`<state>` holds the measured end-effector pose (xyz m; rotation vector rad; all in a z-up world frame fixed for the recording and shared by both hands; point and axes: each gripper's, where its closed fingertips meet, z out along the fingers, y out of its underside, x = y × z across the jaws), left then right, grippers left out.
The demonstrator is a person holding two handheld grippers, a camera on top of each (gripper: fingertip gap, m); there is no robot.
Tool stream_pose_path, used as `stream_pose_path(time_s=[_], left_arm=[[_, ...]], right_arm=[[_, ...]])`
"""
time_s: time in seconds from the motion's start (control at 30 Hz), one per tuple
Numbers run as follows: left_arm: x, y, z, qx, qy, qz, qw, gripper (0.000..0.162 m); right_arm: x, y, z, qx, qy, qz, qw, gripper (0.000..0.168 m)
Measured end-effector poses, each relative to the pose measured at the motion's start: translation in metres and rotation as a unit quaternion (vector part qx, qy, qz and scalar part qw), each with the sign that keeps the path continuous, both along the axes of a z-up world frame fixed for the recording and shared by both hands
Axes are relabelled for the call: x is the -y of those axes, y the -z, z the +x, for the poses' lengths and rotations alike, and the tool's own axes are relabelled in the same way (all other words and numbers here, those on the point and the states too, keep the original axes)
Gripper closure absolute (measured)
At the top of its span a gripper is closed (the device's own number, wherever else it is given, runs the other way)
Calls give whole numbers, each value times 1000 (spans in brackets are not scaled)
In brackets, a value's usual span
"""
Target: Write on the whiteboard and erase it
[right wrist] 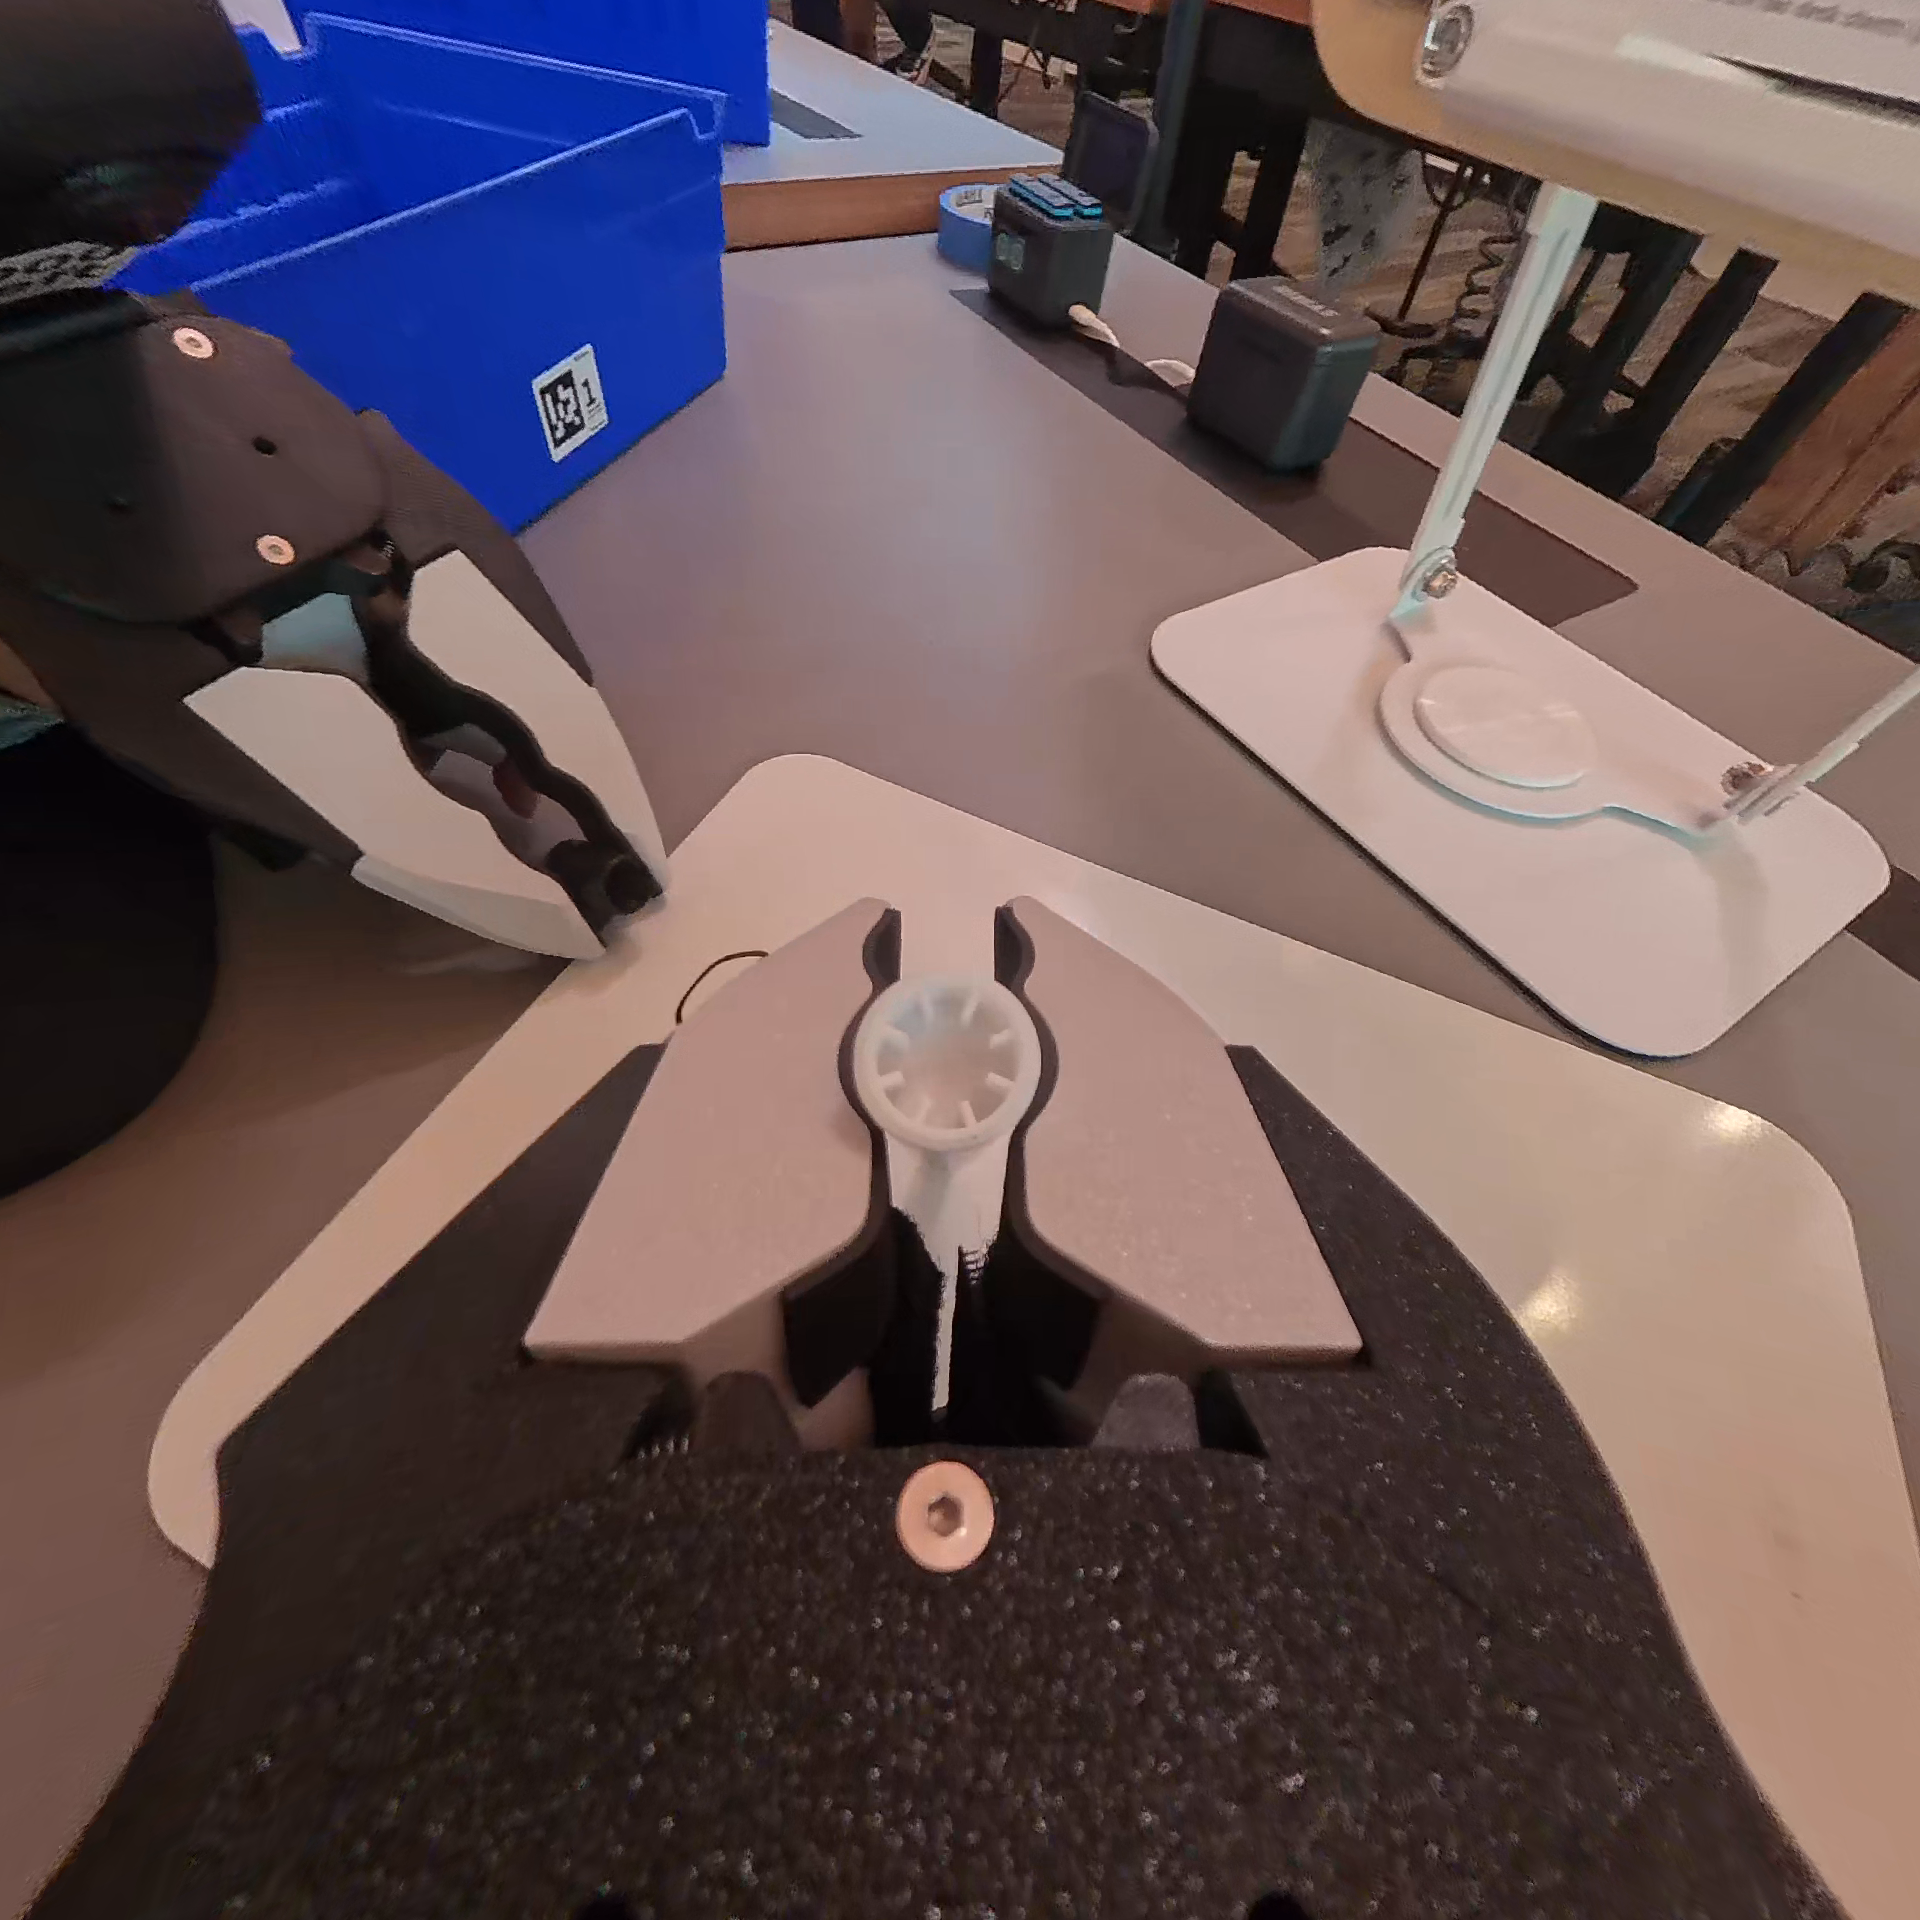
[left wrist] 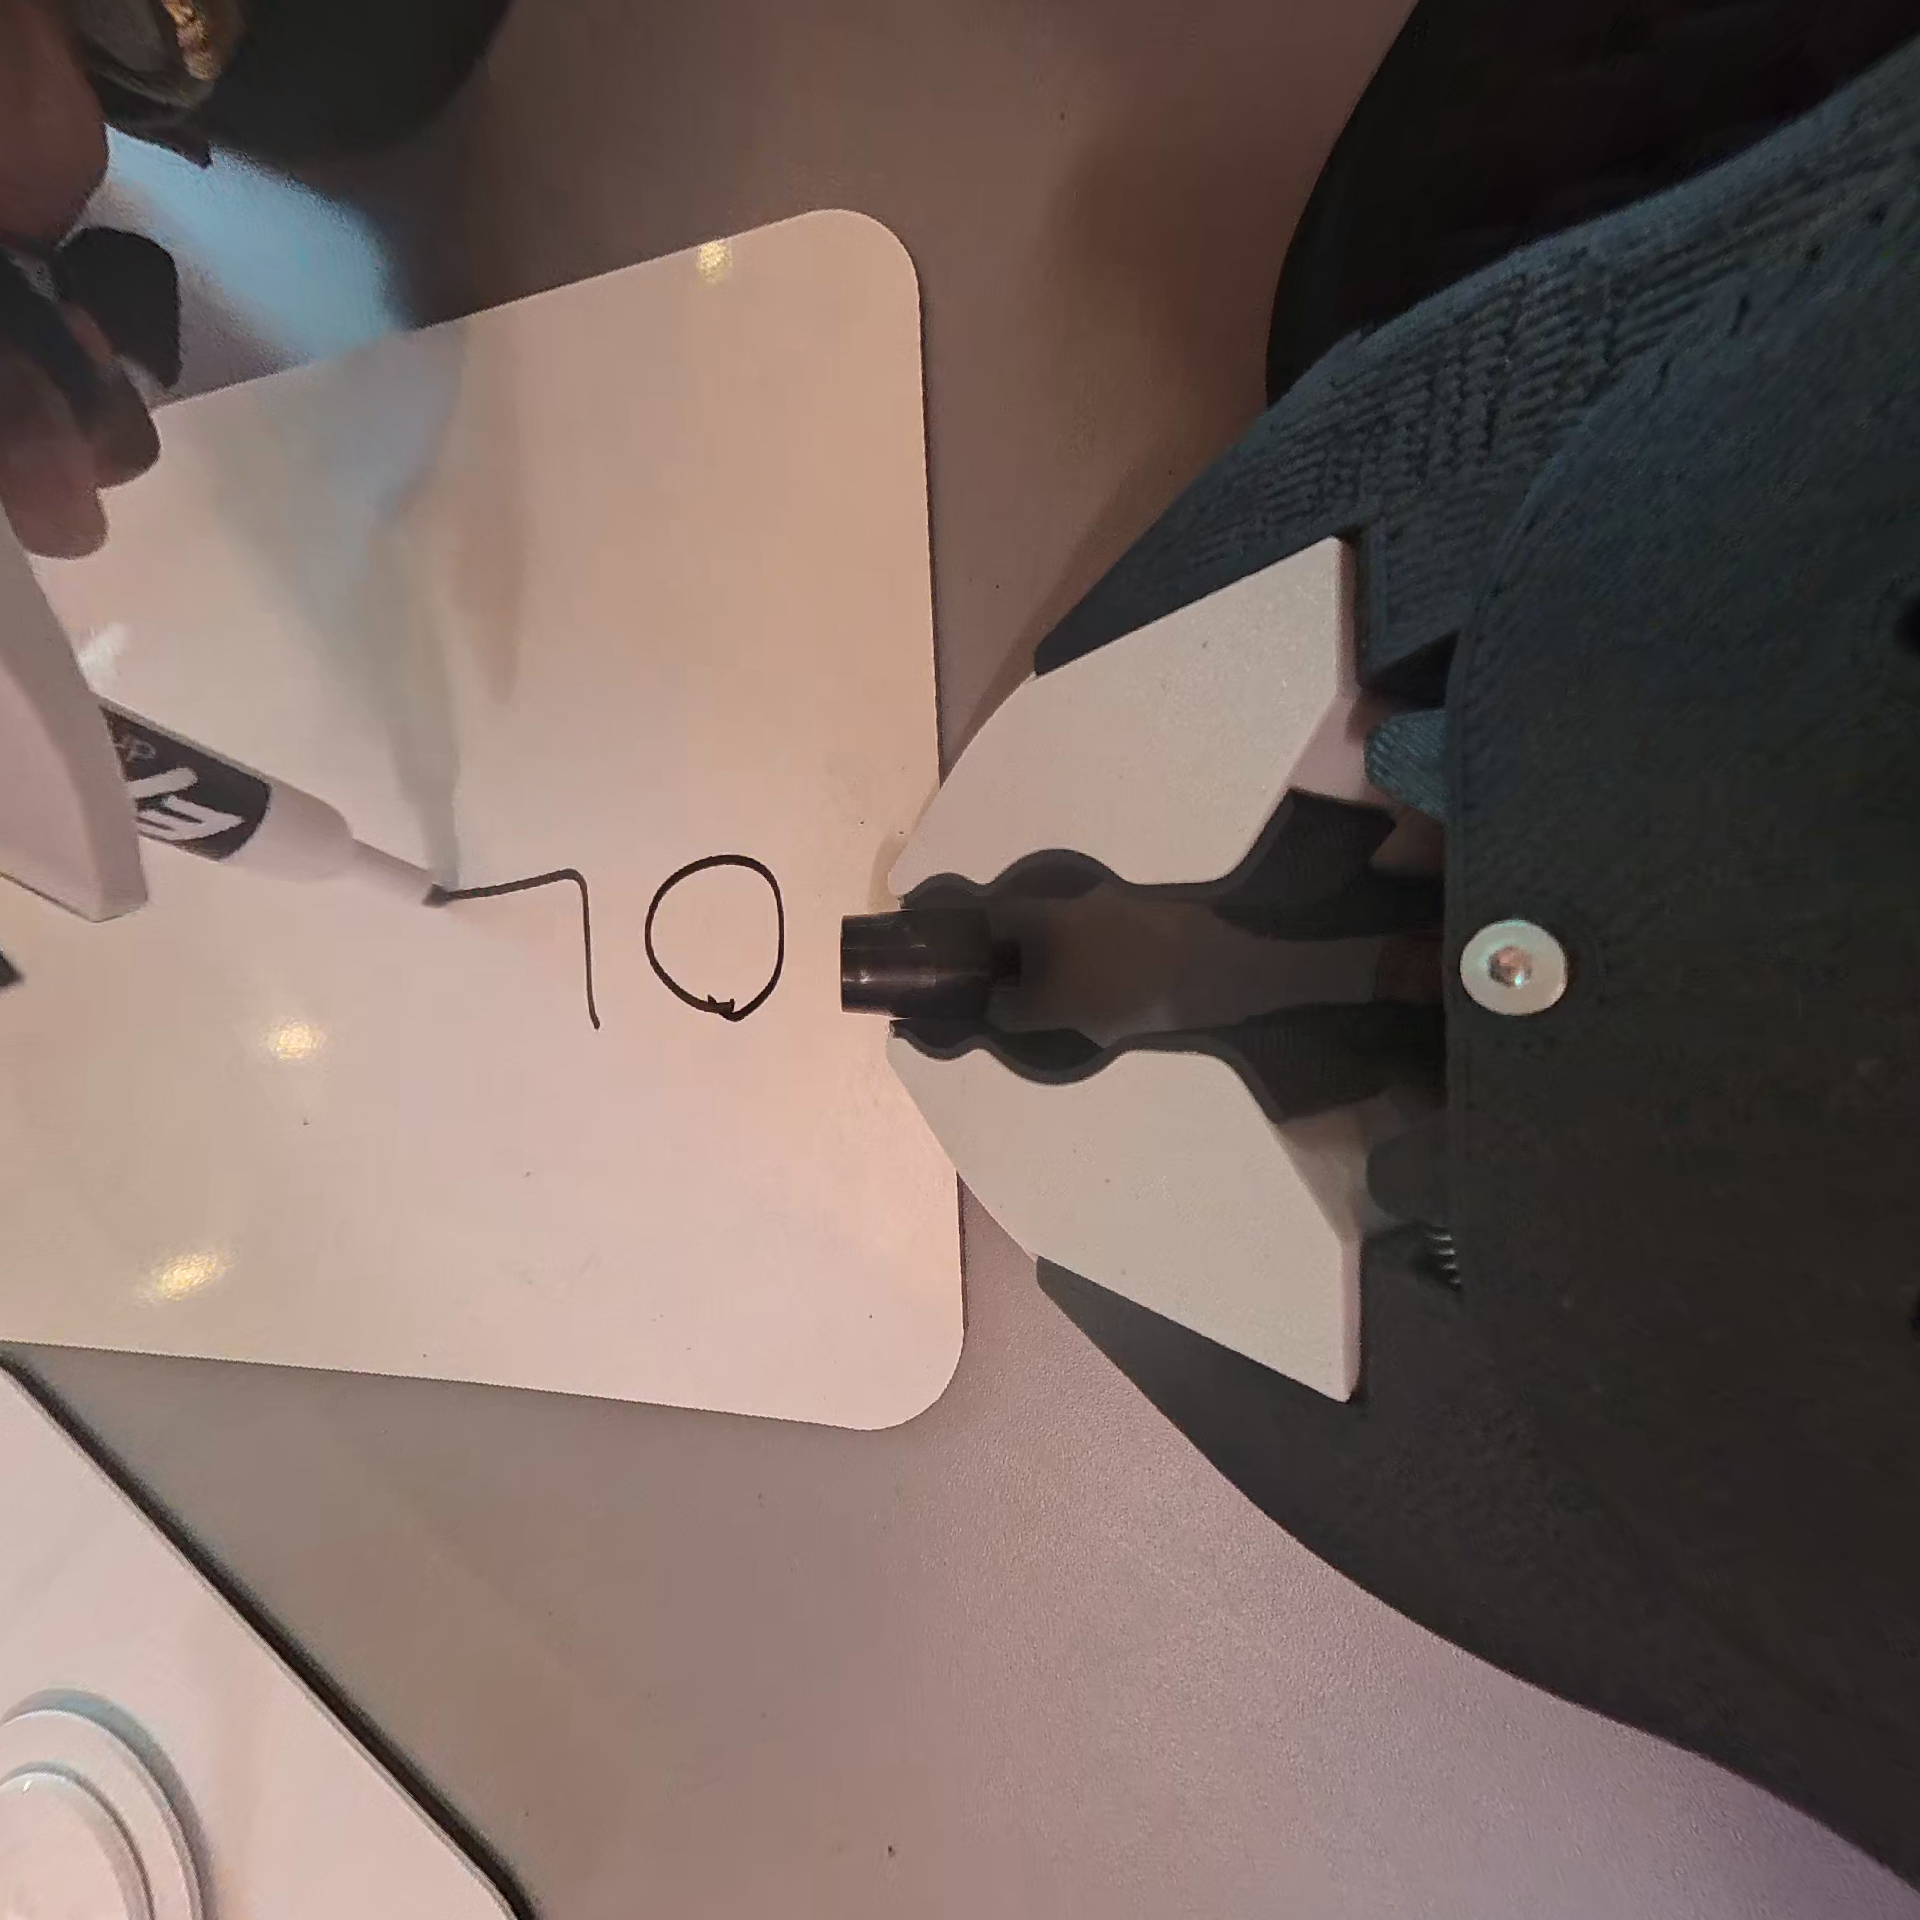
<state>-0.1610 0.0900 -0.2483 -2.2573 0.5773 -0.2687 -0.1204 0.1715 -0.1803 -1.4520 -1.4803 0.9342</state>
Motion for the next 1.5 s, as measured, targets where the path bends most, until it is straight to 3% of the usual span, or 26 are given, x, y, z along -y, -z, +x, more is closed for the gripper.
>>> stream_pose_path(time_s=[0.43,0.73,0.9,1.23,1.5], left_arm=[[0,0,0,4,2,-1,1000,142],[1,0,1,4,5,-1,1000,142],[1,0,1,4,5,-1,1000,141],[1,0,2,8,5,-1,1000,142],[1,0,2,8,6,-1,1000,142]], right_arm=[[-8,0,-29,-5,-3,10,1000,150],[25,-2,-42,-9,-47,5,999,150],[-5,-13,-24,-25,-7,2,1000,150],[-18,0,-9,-1,8,0,1000,150],[-59,1,7,8,62,16,998,150]])
